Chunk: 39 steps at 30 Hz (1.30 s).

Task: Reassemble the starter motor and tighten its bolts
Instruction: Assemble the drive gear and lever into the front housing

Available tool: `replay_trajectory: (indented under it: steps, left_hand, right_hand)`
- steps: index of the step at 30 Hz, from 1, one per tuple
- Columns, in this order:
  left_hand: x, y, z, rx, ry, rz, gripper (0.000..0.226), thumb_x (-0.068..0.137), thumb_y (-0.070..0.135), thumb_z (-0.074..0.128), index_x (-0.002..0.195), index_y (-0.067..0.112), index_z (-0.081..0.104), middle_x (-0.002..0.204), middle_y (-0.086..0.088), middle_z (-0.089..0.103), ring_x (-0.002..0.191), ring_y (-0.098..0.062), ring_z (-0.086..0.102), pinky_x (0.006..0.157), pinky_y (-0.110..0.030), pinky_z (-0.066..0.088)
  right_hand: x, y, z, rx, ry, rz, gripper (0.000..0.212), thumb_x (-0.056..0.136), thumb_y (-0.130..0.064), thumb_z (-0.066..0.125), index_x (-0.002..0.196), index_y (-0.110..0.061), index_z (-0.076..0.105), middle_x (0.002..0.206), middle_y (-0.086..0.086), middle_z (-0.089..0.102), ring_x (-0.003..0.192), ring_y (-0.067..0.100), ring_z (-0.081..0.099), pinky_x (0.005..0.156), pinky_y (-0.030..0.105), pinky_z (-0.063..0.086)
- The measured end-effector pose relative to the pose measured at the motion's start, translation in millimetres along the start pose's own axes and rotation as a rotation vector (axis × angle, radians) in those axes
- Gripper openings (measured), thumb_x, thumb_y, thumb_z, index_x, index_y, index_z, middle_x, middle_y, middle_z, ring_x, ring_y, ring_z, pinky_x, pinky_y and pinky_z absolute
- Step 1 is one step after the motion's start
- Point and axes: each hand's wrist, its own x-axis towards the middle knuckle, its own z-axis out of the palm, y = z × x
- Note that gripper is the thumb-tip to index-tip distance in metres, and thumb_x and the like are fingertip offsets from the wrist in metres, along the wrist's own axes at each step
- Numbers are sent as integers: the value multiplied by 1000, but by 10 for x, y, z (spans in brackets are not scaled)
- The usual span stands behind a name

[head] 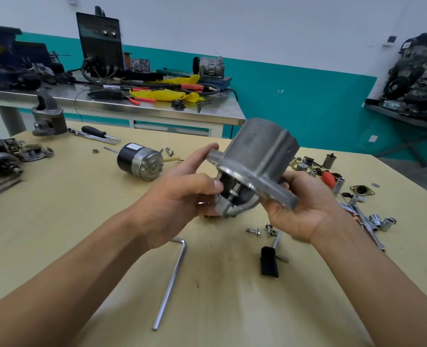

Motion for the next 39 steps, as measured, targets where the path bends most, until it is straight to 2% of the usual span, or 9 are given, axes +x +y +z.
replay_trajectory:
  steps: [3, 6, 12, 15, 17, 22, 29, 34, 39]
  left_hand:
    - [37, -89, 86, -70, 7, -33, 87, 72, 8, 69, 147, 43, 39, 103, -11, 76, 83, -30, 73, 65, -35, 57]
    - [45, -141, 137, -88, 55, -86, 86, 77, 5, 68, 144, 52, 38, 99, -12, 77, 72, -37, 73, 48, -30, 54]
    - [69, -176, 128, -66, 159, -114, 62, 87, 0, 50, 140, 34, 49, 81, -10, 73, 53, -23, 59, 37, -24, 40]
    - [76, -197, 136, -78, 186, -122, 67, 88, 1, 51, 144, 37, 45, 83, -12, 74, 53, -23, 59, 38, -24, 40]
    - [82, -208, 141, -73, 193, -123, 68, 89, 2, 52, 145, 39, 43, 84, -13, 74, 54, -24, 59, 38, -24, 40]
    - [80, -185, 161, -111, 190, -121, 58, 91, 1, 44, 141, 30, 50, 85, -17, 72, 50, -25, 57, 37, -24, 39]
    - [43, -150, 161, -188, 135, -165, 70, 84, -6, 45, 148, 20, 43, 107, -23, 73, 76, -35, 74, 46, -31, 55]
    - [64, -130, 107, -21, 395, -90, 32, 91, 1, 68, 120, 3, 57, 88, -20, 77, 70, -22, 75, 54, -27, 58]
    - [19, -216, 157, 313, 285, 73, 10, 85, 18, 75, 95, 16, 77, 83, -2, 79, 74, -17, 75, 61, -26, 60]
  right_hand:
    - [26, -6, 1, 109, -21, -5, 24, 71, 5, 52, 94, 1, 57, 85, 14, 66, 104, -14, 54, 89, -5, 38]
    - [79, 23, 3, 13, 21, -48, 26, 69, 5, 52, 93, -6, 53, 88, 9, 63, 94, 0, 57, 87, 1, 43]
    - [128, 125, 22, -81, 36, -55, 45, 68, 2, 52, 109, -14, 43, 110, -2, 48, 58, 5, 49, 46, 10, 50]
    - [110, 134, 13, -101, 35, -62, 35, 67, 1, 54, 100, -10, 53, 84, 4, 65, 64, 4, 48, 73, 6, 45]
    - [78, 138, 23, -147, 36, -49, 18, 69, 0, 56, 84, -7, 52, 64, 8, 63, 68, 3, 47, 68, 4, 39]
    - [85, 95, 12, -146, 25, -58, 27, 71, -1, 55, 97, -5, 53, 83, 11, 65, 86, 4, 49, 95, 8, 37]
    - [50, 75, 29, -298, 49, -216, 10, 93, -3, 43, 98, -9, 49, 64, 11, 65, 46, 6, 48, 36, 10, 40]
    - [-12, 55, 78, -305, 103, -287, 18, 97, -8, 43, 84, -5, 55, 60, 10, 60, 34, 7, 47, 31, 12, 37]
    - [-11, 50, 70, -172, 123, -296, 18, 96, -4, 41, 81, -4, 51, 60, 12, 60, 34, 7, 46, 32, 12, 38]
